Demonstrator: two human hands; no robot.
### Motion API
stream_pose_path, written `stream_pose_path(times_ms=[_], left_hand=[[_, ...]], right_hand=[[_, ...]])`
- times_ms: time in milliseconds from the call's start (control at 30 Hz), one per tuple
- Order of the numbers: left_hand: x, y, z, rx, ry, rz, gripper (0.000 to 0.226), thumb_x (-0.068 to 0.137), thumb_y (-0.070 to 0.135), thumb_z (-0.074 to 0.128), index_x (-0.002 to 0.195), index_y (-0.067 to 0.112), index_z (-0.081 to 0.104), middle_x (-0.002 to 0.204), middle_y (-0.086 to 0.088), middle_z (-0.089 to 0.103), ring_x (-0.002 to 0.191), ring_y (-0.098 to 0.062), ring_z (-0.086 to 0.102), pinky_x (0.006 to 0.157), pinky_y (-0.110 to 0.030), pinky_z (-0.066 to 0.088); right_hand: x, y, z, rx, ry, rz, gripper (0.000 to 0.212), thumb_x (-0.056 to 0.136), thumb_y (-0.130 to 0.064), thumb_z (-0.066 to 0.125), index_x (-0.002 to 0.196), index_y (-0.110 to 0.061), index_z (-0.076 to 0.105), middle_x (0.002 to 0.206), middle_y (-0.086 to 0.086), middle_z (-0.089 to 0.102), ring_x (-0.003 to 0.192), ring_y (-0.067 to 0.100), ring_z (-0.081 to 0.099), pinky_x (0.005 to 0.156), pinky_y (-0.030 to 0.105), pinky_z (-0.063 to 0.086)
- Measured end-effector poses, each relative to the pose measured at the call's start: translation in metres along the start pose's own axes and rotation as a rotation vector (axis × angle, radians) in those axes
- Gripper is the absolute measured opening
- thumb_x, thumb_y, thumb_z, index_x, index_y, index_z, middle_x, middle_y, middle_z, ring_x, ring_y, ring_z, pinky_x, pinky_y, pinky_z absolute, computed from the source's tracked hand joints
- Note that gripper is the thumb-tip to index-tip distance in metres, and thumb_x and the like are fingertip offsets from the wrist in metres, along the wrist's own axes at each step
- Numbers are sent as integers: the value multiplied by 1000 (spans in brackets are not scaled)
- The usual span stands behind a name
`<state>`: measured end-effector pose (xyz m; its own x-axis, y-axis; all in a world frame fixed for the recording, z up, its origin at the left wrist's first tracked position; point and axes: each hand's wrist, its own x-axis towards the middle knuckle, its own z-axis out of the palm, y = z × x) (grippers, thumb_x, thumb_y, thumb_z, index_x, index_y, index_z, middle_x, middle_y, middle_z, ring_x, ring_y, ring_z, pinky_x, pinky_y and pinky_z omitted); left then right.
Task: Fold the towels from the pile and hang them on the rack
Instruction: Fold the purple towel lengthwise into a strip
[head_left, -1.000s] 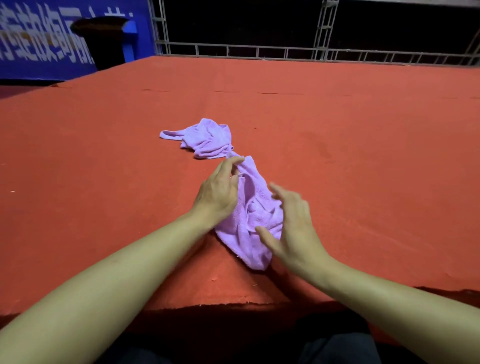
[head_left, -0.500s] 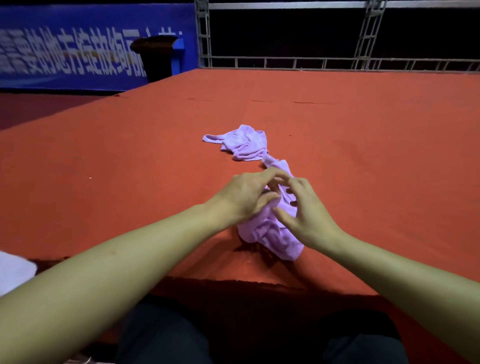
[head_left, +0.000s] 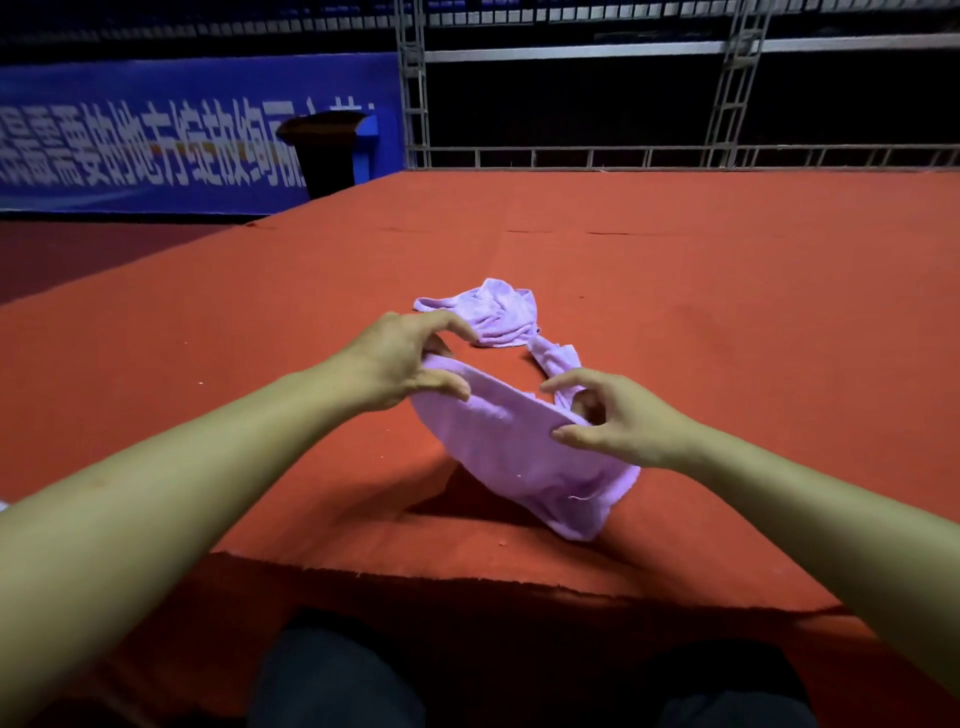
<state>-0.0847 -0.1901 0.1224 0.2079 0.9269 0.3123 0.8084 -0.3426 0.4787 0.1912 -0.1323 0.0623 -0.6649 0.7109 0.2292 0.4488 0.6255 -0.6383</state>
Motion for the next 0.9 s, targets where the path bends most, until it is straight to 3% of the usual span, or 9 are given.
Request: stream_pose_path(times_ms=[100,167,233,300,400,533,667,800,900], left_hand=[[-6,-9,-2,-33,58,-43,41,69,24,88,100,34,64,75,-3,71,59,-5,50,64,-21,41],[-6,-11,-4,-170,165,-49,38,73,14,85,97,34,64,73,6,73,58,1,53,63,-17,43],[-4,-9,-9,-306,266,-47,37,77,6,80,101,30,64,74,12,74,66,2,62,67,-16,48],[-4,-9,-16,-374,327,-48,35,80,3,77,106,22,63,73,15,73,67,2,64,66,-14,50],[-7,-11,-27,-399,407,-46,32,82,4,76,107,19,63,72,16,73,67,3,64,66,-14,50],[-15,-28,-40,-311,470,-70,31,81,8,77,99,29,63,73,13,72,68,4,63,70,-14,50],[-27,-60,-35,-145,434,-149,30,80,14,79,93,37,64,83,1,74,73,-8,64,79,-31,53],[-41,-83,-27,-113,505,-222,30,80,15,79,90,39,63,85,4,74,78,-7,66,83,-30,53],[-47,-89,-20,-135,538,-246,30,80,14,79,90,38,63,86,1,74,73,7,63,78,-20,50]], right_hand=[[-2,6,2,-65,6,11,29,83,-14,71,111,-21,66,66,-11,55,60,5,47,62,19,40],[-3,10,12,-201,14,-48,14,78,-16,60,90,-11,66,71,1,57,66,10,45,63,23,38],[1,15,23,-299,36,-51,12,71,-20,49,70,-9,54,68,5,53,64,15,40,62,30,32],[6,21,28,-291,110,10,12,71,-24,44,65,-14,43,63,0,45,62,21,38,60,31,28],[12,29,25,-236,245,140,12,79,-25,49,68,-23,45,62,-7,46,62,22,43,60,31,27],[10,36,11,-168,320,175,8,87,-21,67,93,-24,64,80,-9,63,72,15,54,61,27,37],[5,36,0,1,363,74,14,83,-21,76,93,-25,66,80,-4,68,70,10,55,67,29,45],[0,32,-7,-42,260,16,29,79,-26,81,100,-31,62,72,-7,57,60,5,43,58,21,37],[-4,34,-8,-214,130,48,35,80,-28,79,108,-33,58,77,-13,58,61,5,49,59,16,39]])
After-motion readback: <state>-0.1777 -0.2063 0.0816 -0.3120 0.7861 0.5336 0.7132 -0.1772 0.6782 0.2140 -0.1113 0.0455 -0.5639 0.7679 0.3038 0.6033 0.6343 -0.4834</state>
